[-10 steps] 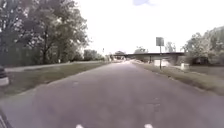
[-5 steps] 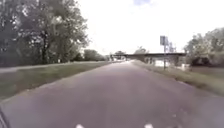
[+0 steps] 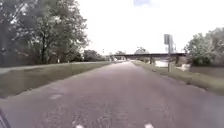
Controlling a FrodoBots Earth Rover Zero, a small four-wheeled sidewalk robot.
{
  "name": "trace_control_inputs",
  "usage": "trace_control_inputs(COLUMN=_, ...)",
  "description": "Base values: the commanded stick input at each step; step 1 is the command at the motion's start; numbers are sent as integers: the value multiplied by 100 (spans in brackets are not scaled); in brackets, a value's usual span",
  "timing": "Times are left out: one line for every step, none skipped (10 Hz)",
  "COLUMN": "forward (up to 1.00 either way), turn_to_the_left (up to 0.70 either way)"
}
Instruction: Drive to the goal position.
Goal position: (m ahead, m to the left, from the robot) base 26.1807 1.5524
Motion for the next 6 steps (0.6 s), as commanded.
trace_control_inputs(forward=100, turn_to_the_left=0)
trace_control_inputs(forward=100, turn_to_the_left=0)
trace_control_inputs(forward=100, turn_to_the_left=0)
trace_control_inputs(forward=100, turn_to_the_left=0)
trace_control_inputs(forward=100, turn_to_the_left=0)
trace_control_inputs(forward=100, turn_to_the_left=0)
